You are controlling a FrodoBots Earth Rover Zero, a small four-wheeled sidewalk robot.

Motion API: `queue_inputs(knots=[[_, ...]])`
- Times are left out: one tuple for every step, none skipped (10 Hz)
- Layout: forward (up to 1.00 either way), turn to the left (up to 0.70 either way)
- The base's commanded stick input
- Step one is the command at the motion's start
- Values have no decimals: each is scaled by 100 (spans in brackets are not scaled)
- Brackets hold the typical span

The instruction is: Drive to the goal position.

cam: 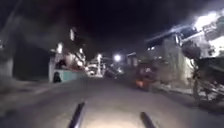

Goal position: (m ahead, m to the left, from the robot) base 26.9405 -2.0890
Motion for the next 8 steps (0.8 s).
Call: queue_inputs(knots=[[100,2],[100,2],[100,2],[100,2],[100,2],[100,2],[100,2],[100,2]])
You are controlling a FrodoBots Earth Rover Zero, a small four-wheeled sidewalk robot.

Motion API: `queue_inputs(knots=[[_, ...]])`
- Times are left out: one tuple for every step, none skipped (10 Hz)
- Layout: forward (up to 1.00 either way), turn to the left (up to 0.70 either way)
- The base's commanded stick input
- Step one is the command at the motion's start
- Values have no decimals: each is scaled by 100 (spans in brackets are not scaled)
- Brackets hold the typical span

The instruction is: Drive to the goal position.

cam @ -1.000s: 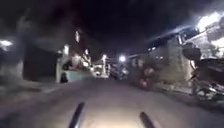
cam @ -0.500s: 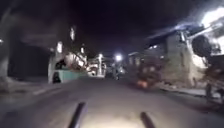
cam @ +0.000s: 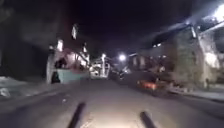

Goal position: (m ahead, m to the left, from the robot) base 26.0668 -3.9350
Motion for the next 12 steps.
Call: queue_inputs(knots=[[100,2],[100,2],[100,2],[100,2],[100,2],[100,2],[100,2],[100,2],[100,2],[100,2],[100,2],[100,2]])
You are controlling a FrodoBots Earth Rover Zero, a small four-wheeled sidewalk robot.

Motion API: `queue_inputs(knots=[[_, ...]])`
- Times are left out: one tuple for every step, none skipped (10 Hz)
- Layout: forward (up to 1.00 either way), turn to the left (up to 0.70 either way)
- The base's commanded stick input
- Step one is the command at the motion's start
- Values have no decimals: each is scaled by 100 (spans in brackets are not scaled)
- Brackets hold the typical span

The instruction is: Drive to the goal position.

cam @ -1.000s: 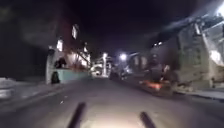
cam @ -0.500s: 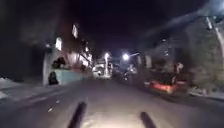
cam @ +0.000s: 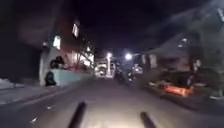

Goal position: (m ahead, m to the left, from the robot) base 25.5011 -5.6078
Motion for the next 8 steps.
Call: queue_inputs(knots=[[100,-24],[100,-38],[100,-29],[100,-6],[100,2],[100,2],[100,2],[100,2]])
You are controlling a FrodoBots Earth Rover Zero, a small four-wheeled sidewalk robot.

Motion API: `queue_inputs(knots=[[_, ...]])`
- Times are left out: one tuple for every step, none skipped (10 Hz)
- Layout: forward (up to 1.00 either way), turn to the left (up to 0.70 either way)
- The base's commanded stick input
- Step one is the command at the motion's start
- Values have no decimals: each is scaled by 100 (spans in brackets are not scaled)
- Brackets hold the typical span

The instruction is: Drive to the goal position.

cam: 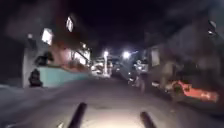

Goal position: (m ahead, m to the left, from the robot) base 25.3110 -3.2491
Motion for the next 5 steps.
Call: queue_inputs(knots=[[100,2],[100,2],[100,2],[100,2],[100,2]])
